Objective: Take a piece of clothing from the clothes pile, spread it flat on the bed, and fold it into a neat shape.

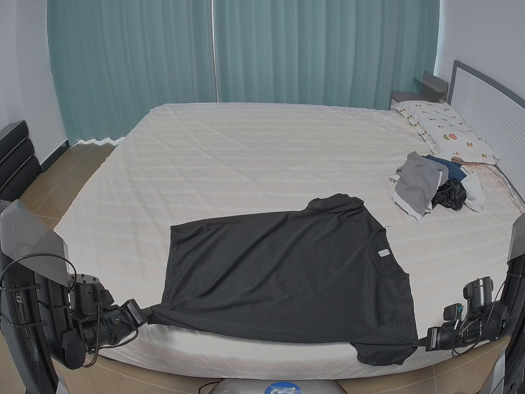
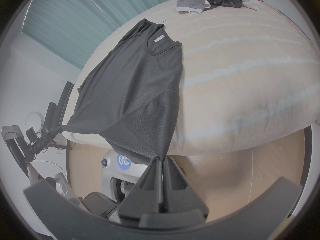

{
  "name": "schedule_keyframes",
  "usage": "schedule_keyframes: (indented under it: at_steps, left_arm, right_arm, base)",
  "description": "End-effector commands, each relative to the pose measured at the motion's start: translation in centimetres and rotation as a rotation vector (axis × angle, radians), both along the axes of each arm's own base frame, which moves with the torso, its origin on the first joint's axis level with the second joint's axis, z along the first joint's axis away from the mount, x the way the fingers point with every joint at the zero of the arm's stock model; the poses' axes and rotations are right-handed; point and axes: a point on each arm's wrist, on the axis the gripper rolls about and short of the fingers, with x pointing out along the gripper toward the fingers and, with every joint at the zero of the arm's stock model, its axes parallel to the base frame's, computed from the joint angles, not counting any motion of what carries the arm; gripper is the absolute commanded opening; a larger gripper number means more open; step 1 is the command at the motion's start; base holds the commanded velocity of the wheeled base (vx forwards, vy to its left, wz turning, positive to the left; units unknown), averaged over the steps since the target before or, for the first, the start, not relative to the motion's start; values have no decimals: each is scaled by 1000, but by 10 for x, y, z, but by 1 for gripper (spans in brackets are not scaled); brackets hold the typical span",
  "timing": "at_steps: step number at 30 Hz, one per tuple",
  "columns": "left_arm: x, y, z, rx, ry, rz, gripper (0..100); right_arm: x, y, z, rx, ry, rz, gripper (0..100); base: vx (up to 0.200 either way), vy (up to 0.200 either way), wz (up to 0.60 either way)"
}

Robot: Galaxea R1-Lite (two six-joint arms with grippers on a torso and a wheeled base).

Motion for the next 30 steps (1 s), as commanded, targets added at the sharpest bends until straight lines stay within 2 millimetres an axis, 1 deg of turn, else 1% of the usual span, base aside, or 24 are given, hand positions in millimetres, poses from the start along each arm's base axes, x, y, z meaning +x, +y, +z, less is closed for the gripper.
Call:
schedule_keyframes:
  at_steps: [1, 5, 12, 15, 18, 21, 30]
  left_arm:
    - [-6, 0, -1, 49, 32, -11, 0]
    - [-13, 0, -3, 107, 94, -61, 0]
    - [-28, -4, 9, 150, 148, -141, 0]
    - [-35, -5, 8, 194, 193, -181, 0]
    - [-37, -4, 7, 244, 204, -216, 0]
    - [-38, -2, 6, 293, 216, -186, 0]
    - [-49, -3, 5, 354, 298, -247, 0]
  right_arm:
    - [-9, 1, 21, -19, -51, 8, 0]
    - [-12, 0, 21, -17, -35, 6, 0]
    - [-22, 2, 24, -42, 10, 56, 0]
    - [-26, 2, 26, -46, 29, 65, 0]
    - [-30, 2, 27, -56, 50, 69, 0]
    - [-35, 3, 30, -61, 68, 72, 0]
    - [-47, 6, 37, -65, 106, 100, 0]
  base:
    - [0, 0, 0]
    - [0, 0, 0]
    - [0, 0, 0]
    - [0, 0, 0]
    - [0, 0, 0]
    - [0, 0, 0]
    - [0, 0, 0]
